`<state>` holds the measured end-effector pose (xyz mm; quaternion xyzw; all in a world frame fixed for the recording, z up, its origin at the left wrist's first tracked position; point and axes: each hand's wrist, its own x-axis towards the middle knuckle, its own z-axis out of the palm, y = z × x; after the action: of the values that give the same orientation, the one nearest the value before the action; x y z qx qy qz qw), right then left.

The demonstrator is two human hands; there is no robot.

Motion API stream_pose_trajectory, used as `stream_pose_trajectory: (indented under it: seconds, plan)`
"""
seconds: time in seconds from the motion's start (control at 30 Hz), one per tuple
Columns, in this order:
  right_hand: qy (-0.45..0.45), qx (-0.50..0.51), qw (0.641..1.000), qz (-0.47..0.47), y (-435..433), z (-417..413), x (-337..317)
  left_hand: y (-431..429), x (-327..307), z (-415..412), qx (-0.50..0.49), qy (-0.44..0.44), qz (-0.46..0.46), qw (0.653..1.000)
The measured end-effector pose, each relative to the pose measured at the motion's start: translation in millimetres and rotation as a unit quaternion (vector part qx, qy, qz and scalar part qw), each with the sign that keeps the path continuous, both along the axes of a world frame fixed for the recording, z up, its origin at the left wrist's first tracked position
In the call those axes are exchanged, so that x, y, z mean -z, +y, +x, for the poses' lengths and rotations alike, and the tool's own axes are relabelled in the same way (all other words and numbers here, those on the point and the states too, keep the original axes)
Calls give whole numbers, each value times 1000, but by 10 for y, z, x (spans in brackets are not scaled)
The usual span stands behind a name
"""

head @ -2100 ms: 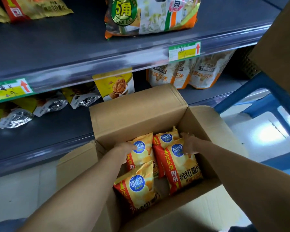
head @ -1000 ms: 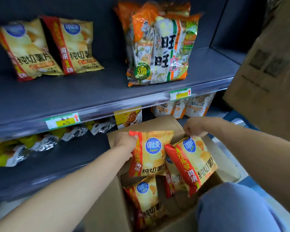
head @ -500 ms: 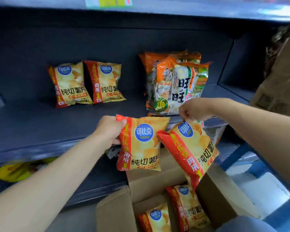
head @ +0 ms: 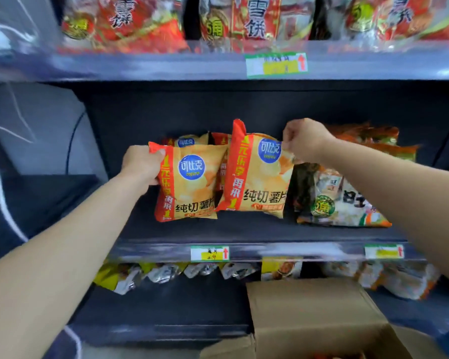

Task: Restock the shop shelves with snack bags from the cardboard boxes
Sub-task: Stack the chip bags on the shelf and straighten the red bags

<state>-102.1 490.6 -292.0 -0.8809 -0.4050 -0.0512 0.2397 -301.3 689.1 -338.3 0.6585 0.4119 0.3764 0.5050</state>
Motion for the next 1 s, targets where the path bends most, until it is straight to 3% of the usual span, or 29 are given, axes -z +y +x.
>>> stream_pose_trajectory:
  seconds: [0.17,0.33,0.43,0.63,0.77,0.93,1.0]
  plan:
    - [-31,67,997,13,418,14,279,382,74,80,-33,6,-3,999]
    - [8,69,996,60,676,69,621,531,247,226,-25,-18,-41,999]
    - [79,35,991,102,668,72,876,551,456,219,27,-8,-64,998]
    - [144,23,985,93,648,11,1244,495,834,221,139,79,-50,986]
    - [224,102,964,98,801,32,1405,531,951,346,129,77,-2,989]
    - [412,152,889,132,892,87,1588,695,1019,413,100,65,32,992]
    - [413,150,887,142,939,117,1674,730,1045,448,113,73,19,991]
